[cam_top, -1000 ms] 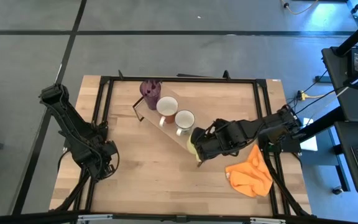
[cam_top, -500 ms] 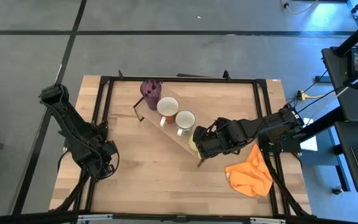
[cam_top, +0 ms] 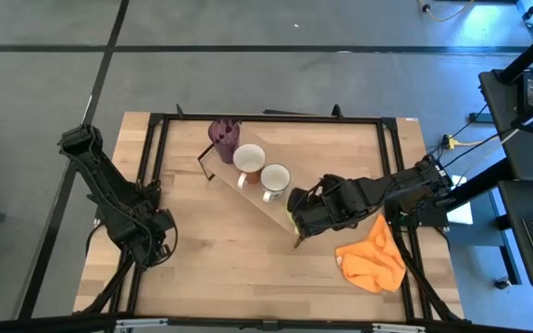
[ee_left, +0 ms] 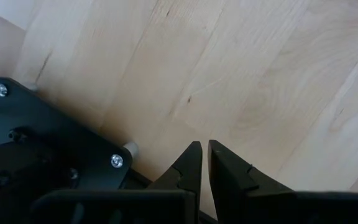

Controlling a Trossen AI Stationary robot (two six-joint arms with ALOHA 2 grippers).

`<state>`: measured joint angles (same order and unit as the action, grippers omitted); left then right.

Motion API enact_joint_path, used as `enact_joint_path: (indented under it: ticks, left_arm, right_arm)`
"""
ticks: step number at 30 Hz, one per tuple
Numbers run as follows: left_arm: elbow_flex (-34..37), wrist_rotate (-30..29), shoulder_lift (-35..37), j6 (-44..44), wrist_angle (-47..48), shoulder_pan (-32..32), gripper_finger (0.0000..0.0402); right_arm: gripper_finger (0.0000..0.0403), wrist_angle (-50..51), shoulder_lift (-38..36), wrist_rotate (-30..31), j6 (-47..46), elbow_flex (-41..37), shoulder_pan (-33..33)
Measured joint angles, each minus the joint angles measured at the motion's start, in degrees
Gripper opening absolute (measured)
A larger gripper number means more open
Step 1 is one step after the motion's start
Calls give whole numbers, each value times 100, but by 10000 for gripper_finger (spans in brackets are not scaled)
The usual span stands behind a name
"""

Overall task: Stack small to large cups/mugs on shelf
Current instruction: Put the yellow mug on the shelf

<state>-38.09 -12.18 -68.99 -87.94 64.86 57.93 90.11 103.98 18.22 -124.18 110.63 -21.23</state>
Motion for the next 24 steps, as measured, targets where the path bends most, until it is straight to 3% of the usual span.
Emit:
enact_joint_path:
  ticks: [19,24]
  left_arm:
    - [-2,-139,2,75,-678,2,24]
    - [-2,-383,2,179,-1458,-56,24]
  right_arm:
    - [96,-13,-573,753,192,22,-193]
    - [59,-425,-680,806,728,31,-200]
